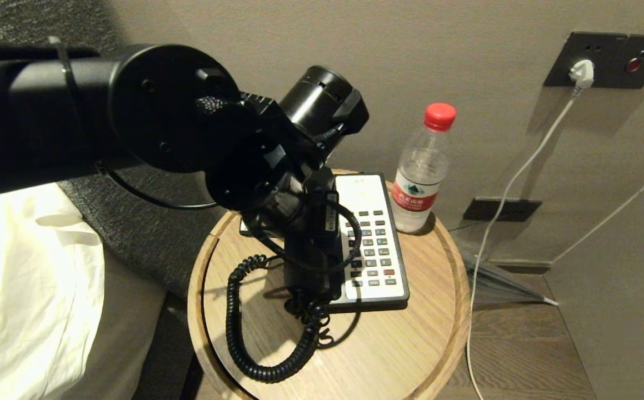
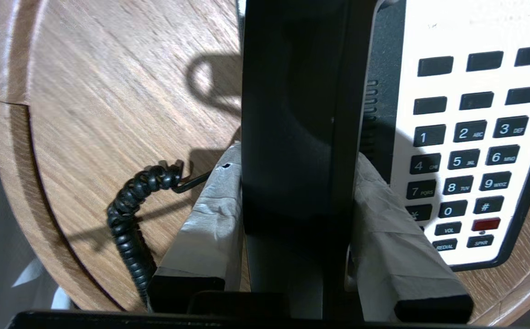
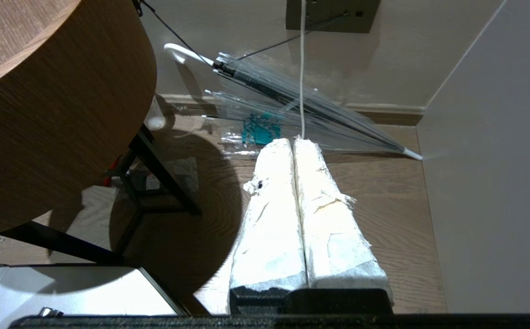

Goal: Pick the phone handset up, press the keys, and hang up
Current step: Pick up the desk phone handset

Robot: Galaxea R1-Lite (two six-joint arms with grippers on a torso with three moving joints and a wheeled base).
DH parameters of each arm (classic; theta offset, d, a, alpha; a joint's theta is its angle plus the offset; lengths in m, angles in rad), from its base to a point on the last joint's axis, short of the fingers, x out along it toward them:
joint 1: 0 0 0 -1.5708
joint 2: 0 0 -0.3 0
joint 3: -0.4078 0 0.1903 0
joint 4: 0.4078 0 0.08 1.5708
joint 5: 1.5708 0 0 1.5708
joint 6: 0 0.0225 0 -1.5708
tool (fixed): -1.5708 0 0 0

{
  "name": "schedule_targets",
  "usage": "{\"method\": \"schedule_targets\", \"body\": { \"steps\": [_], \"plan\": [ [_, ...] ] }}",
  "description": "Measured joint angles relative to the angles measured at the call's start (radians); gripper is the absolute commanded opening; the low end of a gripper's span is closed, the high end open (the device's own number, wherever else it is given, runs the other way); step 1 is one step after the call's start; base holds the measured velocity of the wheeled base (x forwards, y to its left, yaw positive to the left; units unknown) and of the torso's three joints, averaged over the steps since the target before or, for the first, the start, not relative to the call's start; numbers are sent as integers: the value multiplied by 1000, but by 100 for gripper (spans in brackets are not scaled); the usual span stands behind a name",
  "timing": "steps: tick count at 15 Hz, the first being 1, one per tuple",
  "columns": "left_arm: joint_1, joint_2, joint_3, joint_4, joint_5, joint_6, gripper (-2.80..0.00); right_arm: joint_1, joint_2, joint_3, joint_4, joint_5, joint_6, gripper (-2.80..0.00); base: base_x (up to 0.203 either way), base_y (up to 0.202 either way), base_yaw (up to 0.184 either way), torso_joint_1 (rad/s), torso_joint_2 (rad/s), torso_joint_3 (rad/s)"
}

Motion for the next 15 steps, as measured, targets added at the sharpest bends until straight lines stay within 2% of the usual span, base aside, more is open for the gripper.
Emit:
{"method": "schedule_targets", "body": {
  "steps": [15],
  "plan": [
    [-7,41,-14,-3,4,3,-280,0,0,0,0,0,0,-280,0,0,0,0,0,0]
  ]
}}
